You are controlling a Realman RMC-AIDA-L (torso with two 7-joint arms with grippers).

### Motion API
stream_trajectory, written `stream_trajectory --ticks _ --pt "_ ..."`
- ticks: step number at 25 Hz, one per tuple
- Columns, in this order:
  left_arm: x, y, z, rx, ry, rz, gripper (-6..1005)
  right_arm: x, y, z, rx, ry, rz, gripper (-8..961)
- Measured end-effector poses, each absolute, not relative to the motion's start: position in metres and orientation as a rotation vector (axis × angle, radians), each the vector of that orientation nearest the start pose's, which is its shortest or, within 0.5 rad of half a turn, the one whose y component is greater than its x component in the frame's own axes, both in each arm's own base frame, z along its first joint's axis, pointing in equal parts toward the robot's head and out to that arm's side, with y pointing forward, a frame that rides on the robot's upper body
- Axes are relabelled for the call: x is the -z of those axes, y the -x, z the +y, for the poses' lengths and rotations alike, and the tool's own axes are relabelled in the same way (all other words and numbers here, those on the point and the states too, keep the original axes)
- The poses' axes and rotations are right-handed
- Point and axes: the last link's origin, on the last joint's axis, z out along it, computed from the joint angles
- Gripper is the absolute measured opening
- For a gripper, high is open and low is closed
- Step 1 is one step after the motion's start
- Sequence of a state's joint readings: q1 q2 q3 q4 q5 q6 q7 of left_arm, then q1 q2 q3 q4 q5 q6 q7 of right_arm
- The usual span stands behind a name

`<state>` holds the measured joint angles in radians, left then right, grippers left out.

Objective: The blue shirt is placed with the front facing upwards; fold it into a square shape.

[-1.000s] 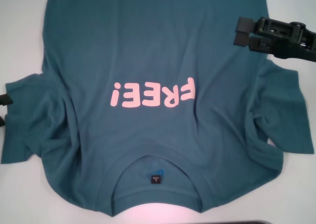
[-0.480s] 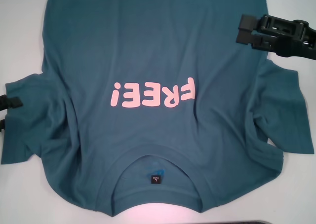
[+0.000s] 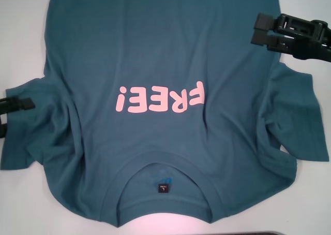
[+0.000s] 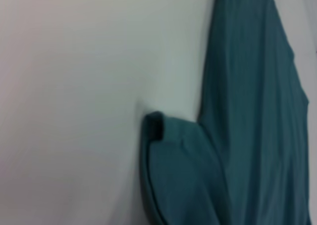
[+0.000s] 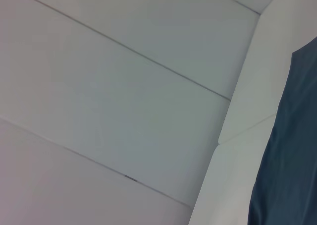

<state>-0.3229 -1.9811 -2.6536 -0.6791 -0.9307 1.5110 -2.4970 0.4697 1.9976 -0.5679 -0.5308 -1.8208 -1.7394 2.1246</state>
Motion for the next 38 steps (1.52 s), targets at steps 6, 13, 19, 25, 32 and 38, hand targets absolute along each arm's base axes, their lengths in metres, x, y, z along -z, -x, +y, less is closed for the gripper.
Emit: stream_trajectory --ticks 6,13,19,25,32,38 --pt "-0.059 0.376 0.268 -0.821 -2.011 2.613 670 -0.044 -0.280 0.307 -1.263 2.294 1.755 851" --pt "-0.056 0.377 0.268 -0.754 -2.013 2.629 407 -0.044 -0.281 0.306 -1.265 2.294 1.757 851" --pt "-0.056 0.378 0.269 -0.750 -2.017 2.639 129 -0.044 -0.281 0.305 -1.266 2.294 1.761 851" --pt "-0.067 0.376 0.274 -0.758 -2.052 2.618 39 -0.043 -0.280 0.304 -1.270 2.297 1.766 851" --pt "-0.093 0.379 0.285 -0.682 -2.088 2.666 13 -0.042 -0.281 0.303 -1.273 2.293 1.780 851" --pt "-0.112 0.380 0.295 -0.619 -2.098 2.724 13 -0.041 -0.281 0.303 -1.268 2.294 1.790 852"
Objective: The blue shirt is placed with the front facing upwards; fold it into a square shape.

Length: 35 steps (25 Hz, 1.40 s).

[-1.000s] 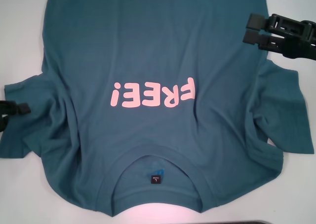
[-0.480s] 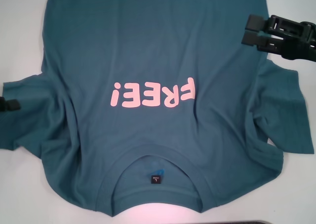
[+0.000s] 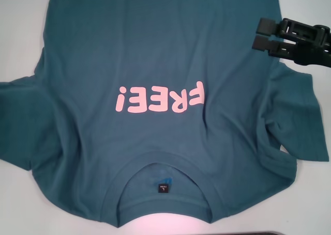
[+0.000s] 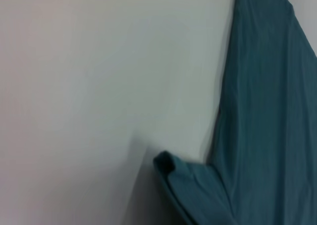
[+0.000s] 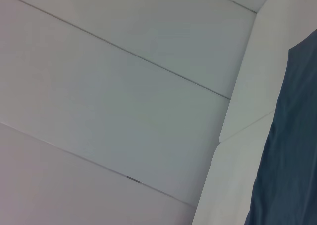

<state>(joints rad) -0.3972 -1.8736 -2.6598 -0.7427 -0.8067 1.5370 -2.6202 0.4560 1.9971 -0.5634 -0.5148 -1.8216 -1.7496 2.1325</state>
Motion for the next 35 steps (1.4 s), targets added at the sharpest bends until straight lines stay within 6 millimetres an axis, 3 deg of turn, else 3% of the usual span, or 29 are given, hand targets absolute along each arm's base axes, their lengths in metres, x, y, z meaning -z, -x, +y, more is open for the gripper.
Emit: stream_trajectory --ticks 10,22,26,35 --pt "-0.126 0.376 0.300 -0.590 -2.101 2.775 14 -0.041 -0.281 0.303 -1.266 2.291 1.795 852" --pt "-0.137 0.344 0.310 -0.544 -2.144 2.619 15 -0.040 -0.279 0.304 -1.261 2.303 1.797 852" --pt "-0.131 0.331 0.311 -0.528 -2.135 2.537 15 -0.040 -0.280 0.303 -1.259 2.302 1.801 852" --pt "-0.094 0.306 0.306 -0.626 -2.042 2.384 16 -0.040 -0.281 0.302 -1.261 2.300 1.805 852"
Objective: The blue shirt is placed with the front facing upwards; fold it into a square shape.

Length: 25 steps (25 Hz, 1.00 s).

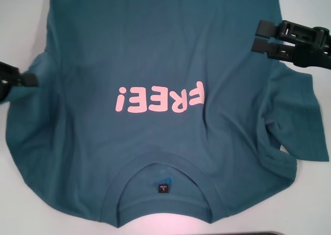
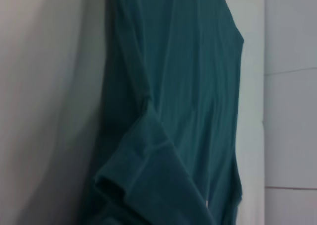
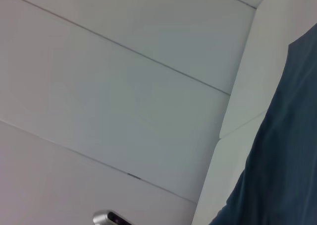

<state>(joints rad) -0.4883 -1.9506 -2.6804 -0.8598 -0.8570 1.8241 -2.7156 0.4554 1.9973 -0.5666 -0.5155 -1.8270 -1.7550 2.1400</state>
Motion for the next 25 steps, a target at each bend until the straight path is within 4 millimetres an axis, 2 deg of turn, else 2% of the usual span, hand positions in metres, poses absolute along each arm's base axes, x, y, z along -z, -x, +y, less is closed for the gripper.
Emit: stream_trajectory --ticks 6,16,19,25 --pt "-0.070 0.308 0.300 -0.679 -1.985 2.415 16 -0.041 -0.281 0.302 -1.267 2.298 1.800 852" --pt "-0.028 0.310 0.305 -0.782 -1.939 2.530 17 -0.042 -0.279 0.305 -1.269 2.295 1.802 852" --pt "-0.025 0.308 0.306 -0.769 -1.951 2.523 17 -0.042 -0.278 0.306 -1.269 2.298 1.800 852" --pt "-0.044 0.292 0.312 -0.724 -2.154 2.434 18 -0.042 -0.277 0.308 -1.260 2.304 1.791 852"
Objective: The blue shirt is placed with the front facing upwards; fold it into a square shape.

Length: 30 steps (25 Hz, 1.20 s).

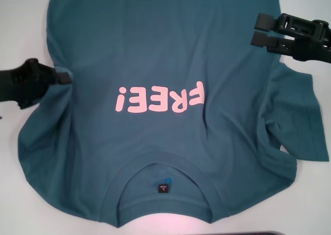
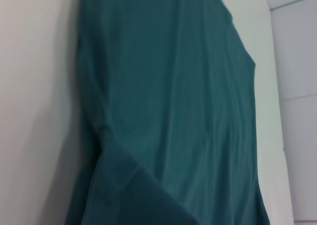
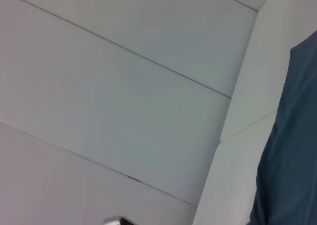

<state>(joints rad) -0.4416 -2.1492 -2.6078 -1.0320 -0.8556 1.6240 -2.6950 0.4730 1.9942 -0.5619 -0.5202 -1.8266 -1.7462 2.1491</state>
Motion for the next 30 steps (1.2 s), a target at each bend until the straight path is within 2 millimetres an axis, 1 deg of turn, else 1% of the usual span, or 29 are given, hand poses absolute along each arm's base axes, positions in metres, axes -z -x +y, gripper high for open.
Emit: stream_trajectory --ticks 4,7,10,11,15,18,21,23,28,30 --pt "-0.058 0.280 0.319 -0.677 -2.276 2.379 18 -0.042 -0.277 0.309 -1.252 2.303 1.791 852" --pt "-0.067 0.266 0.325 -0.613 -2.434 2.289 18 -0.042 -0.278 0.309 -1.245 2.297 1.792 852" --pt "-0.068 0.253 0.328 -0.578 -2.564 2.168 18 -0.042 -0.279 0.310 -1.240 2.292 1.791 852" --pt "-0.067 0.246 0.329 -0.562 -2.624 2.103 18 -0.042 -0.280 0.310 -1.238 2.290 1.791 852" --pt "-0.061 0.229 0.333 -0.502 -2.728 1.994 19 -0.043 -0.282 0.311 -1.227 2.276 1.793 852" --pt "-0.058 0.229 0.339 -0.437 -2.720 2.056 19 -0.043 -0.283 0.311 -1.223 2.274 1.797 852" --pt "-0.053 0.238 0.345 -0.310 -2.699 2.202 19 -0.043 -0.283 0.310 -1.222 2.275 1.800 852" --pt "-0.050 0.242 0.347 -0.250 -2.692 2.262 19 -0.043 -0.284 0.309 -1.222 2.273 1.803 852" --pt "-0.042 0.239 0.349 -0.215 -2.714 2.245 20 -0.043 -0.284 0.308 -1.225 2.274 1.809 852" --pt "-0.045 0.240 0.349 -0.223 -2.712 2.255 20 -0.042 -0.284 0.308 -1.227 2.275 1.810 852"
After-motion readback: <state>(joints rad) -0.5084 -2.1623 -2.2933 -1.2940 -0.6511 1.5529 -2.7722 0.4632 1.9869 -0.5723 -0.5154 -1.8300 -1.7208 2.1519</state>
